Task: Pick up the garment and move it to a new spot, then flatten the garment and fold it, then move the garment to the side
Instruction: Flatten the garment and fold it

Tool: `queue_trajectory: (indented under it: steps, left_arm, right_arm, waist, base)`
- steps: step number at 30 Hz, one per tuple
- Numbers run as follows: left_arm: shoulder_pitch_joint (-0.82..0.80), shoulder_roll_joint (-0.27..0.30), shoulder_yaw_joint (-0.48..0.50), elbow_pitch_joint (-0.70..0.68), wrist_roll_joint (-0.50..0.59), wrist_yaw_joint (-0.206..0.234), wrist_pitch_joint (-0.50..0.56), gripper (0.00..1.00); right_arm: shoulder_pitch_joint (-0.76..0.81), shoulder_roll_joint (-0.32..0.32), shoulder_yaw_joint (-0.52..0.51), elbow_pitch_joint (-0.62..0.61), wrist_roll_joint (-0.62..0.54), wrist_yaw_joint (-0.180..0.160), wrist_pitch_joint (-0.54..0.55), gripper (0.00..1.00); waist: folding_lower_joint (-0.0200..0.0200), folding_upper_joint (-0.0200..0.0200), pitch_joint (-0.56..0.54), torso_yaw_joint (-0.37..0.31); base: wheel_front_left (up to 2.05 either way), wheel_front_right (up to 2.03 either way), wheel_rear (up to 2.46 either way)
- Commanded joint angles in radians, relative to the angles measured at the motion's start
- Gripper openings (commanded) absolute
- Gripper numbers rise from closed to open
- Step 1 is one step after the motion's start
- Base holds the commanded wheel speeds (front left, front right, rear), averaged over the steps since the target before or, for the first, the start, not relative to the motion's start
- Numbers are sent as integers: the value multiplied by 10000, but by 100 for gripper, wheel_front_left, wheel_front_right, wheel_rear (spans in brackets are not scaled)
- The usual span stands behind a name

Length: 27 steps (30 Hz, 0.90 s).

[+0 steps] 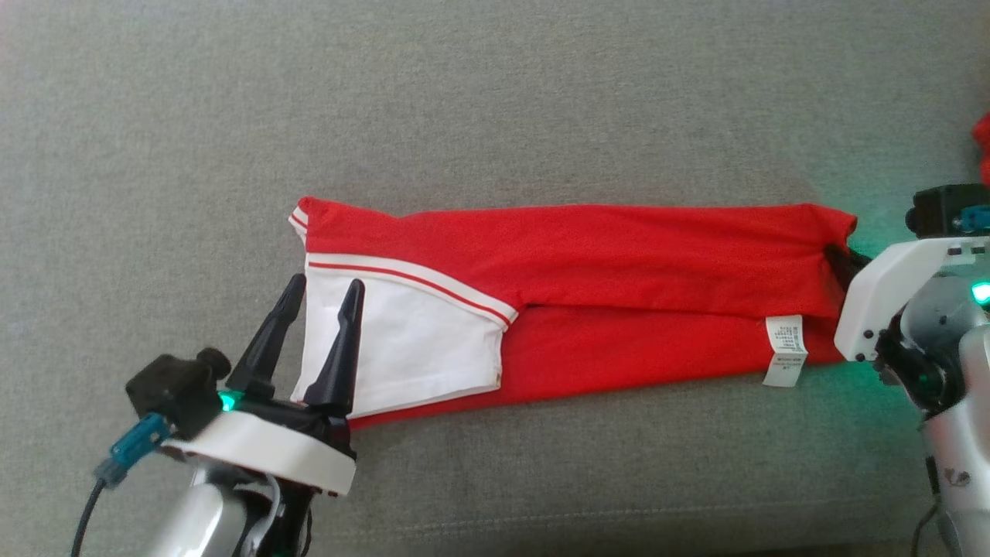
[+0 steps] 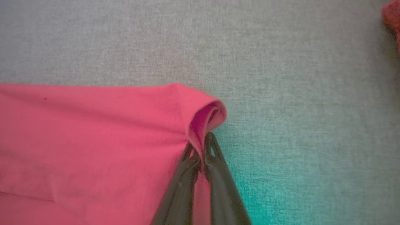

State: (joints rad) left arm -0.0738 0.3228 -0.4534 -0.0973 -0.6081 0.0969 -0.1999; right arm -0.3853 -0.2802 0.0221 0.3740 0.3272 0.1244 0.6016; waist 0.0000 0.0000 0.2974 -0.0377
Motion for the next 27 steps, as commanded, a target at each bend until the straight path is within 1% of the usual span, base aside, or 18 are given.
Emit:
queue_trajectory:
  steps: [1, 7, 12, 15, 20, 21, 27]
  left_arm:
    - [-385, 173, 293, -268, 141, 72, -129, 100]
    - [-434, 157, 241, -180, 180, 118, -130, 100]
    - [-372, 143, 183, -125, 146, 125, -117, 100]
    - [-337, 159, 175, -107, 121, 132, -113, 100]
    - [-282, 179, 140, -35, 74, 129, -85, 100]
    - [-282, 179, 140, -35, 74, 129, -85, 100]
    - [-288, 200, 89, 104, 27, 112, -31, 100]
  right_arm:
    - [-145, -206, 45, -278, 64, 63, -191, 0]
    - [-89, -398, -217, -529, 244, 63, -599, 0]
    - [117, -650, -683, -866, 309, 63, -555, 0]
    - [272, -705, -706, -1170, 415, 63, -408, 0]
    - [560, -453, -90, -1873, 884, 63, -189, 0]
    - [560, -453, -90, -1873, 884, 63, -189, 0]
    - [773, -168, 1171, -2669, 1505, 63, -166, 0]
  waist:
    - [0, 0, -64, -51]
    - [0, 0, -304, -283]
    - [0, 0, -507, -504]
    - [0, 0, -595, -640]
    - [0, 0, -774, -833]
    - [0, 0, -774, -833]
    - [0, 0, -1051, -848]
  base:
    - [0, 0, 0]
    - [0, 0, 0]
    - [0, 0, 0]
    - [0, 0, 0]
    - [0, 0, 0]
    - [0, 0, 0]
    - [0, 0, 0]
